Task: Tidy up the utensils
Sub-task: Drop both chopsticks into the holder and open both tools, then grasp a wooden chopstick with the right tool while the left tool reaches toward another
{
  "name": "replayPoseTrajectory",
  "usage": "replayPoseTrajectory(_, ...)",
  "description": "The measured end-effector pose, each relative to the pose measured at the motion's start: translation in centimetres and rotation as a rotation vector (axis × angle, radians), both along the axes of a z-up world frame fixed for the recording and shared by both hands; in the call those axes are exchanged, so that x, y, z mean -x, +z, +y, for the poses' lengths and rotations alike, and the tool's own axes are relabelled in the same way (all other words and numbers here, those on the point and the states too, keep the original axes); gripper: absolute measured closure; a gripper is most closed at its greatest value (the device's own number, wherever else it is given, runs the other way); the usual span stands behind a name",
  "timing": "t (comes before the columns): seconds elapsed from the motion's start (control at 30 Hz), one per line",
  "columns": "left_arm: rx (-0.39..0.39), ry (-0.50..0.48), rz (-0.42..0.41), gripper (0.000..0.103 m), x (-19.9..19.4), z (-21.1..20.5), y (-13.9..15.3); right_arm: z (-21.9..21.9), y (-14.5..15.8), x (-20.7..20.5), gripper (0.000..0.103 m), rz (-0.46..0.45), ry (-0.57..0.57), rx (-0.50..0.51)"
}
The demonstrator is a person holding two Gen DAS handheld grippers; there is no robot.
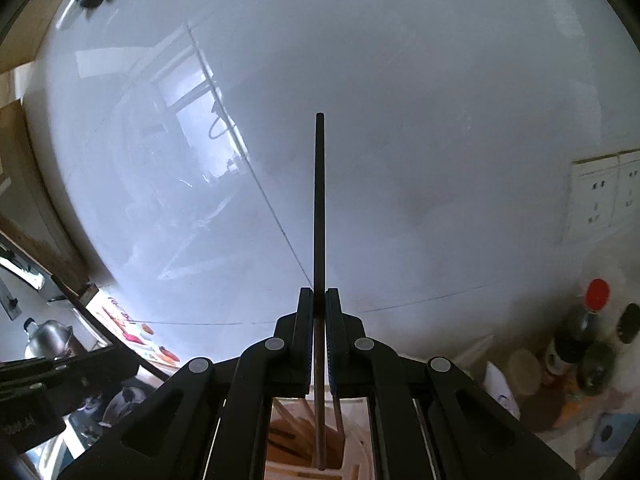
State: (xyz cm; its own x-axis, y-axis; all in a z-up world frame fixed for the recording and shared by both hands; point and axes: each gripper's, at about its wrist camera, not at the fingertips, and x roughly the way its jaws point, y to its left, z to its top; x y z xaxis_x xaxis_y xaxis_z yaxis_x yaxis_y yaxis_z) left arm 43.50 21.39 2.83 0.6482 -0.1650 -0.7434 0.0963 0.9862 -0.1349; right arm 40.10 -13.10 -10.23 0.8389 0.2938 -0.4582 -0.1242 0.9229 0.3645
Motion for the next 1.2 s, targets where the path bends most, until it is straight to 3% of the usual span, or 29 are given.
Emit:
replayPoseTrajectory(0.23, -0.007, 0.074, 0.015, 0.094, 1.7, 0.3, 1.2, 0.1, -1.4, -0.5, 0.096, 0.056, 0.057, 0.001)
replayPoseTrajectory(0.3, -0.008, 0.088, -0.009, 0.072, 2.7, 0.2, 2.2, -0.5, -0.7, 0.2, 0.095, 0.062, 0.06, 0.001)
replayPoseTrajectory(0.33, -0.01, 0.109, -0.027, 0.041, 3.4, 0.2, 2.6, -1.4, -0.4, 0.6, 0.089, 0.065, 0.056, 0.004)
replayPoseTrajectory(0.37, -0.007, 0.122, -0.047, 0.018, 4.0, 0.4, 2.9, -1.9, -0.1, 1.2, 0.081, 0.069, 0.05, 0.007)
replayPoseTrajectory(0.47, 0.012, 0.154, -0.124, 0.014, 6.1, 0.7, 3.3, -4.1, 0.8, 3.8, 0.067, 0.074, 0.022, 0.025)
replayPoseTrajectory(0.53, -0.005, 0.167, -0.131, 0.0, 6.9, 0.5, 3.0, -5.8, 1.2, 5.7, 0.054, 0.074, 0.0, 0.041)
replayPoseTrajectory(0.57, -0.022, 0.174, -0.136, 0.0, 7.6, 0.1, 2.6, -6.9, 1.2, 6.7, 0.045, 0.079, -0.016, 0.045)
replayPoseTrajectory(0.77, -0.056, 0.152, -0.069, 0.0, 9.7, -2.5, -1.9, -12.6, -0.9, 12.3, 0.017, 0.143, -0.099, 0.001)
replayPoseTrajectory(0.87, -0.073, 0.106, 0.0, 0.0, 10.3, -4.8, -5.4, -16.1, -3.5, 15.3, 0.016, 0.211, -0.176, 0.029)
replayPoseTrajectory(1.1, -0.149, -0.001, 0.202, 0.0, 11.5, -13.2, -15.0, -25.1, -12.6, 19.9, 0.017, 0.535, -0.298, 0.048)
replayPoseTrajectory(1.2, -0.189, -0.049, 0.273, 0.0, 12.2, -16.4, -18.7, -27.6, -17.8, 21.2, 0.033, 0.693, -0.294, 0.045)
